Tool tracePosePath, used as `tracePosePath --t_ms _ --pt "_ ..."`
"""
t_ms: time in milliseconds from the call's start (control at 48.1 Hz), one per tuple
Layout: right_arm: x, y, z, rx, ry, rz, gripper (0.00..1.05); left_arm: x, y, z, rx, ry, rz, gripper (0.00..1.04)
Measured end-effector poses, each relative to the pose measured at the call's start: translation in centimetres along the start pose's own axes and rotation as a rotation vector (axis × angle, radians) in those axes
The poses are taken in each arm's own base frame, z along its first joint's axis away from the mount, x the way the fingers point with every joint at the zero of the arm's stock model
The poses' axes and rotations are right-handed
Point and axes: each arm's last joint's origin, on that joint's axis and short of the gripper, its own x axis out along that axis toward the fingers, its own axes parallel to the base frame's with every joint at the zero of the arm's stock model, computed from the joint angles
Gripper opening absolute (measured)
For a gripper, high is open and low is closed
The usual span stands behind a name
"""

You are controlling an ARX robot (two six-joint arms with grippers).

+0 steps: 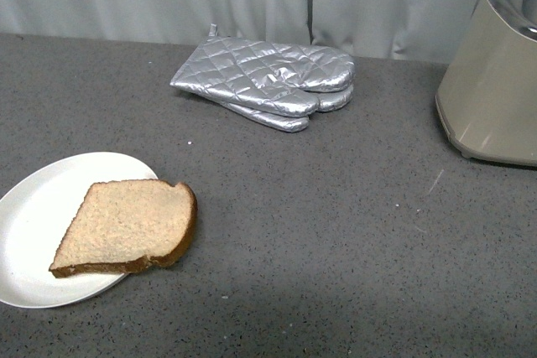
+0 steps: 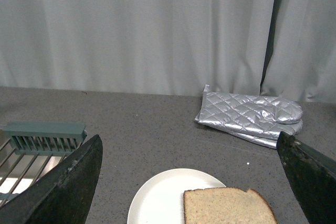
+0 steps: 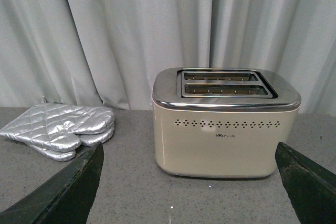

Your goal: Put bread into toaster

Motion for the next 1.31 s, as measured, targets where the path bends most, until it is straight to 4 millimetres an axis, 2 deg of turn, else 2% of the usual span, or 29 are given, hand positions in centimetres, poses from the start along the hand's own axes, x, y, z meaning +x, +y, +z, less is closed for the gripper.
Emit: tracePosePath --t_ms 1310 --pt "0.0 0.0 0.0 0.0 0.0 0.0 0.95 0.0 0.0 0.0 0.0 0.0 0.0 0.98"
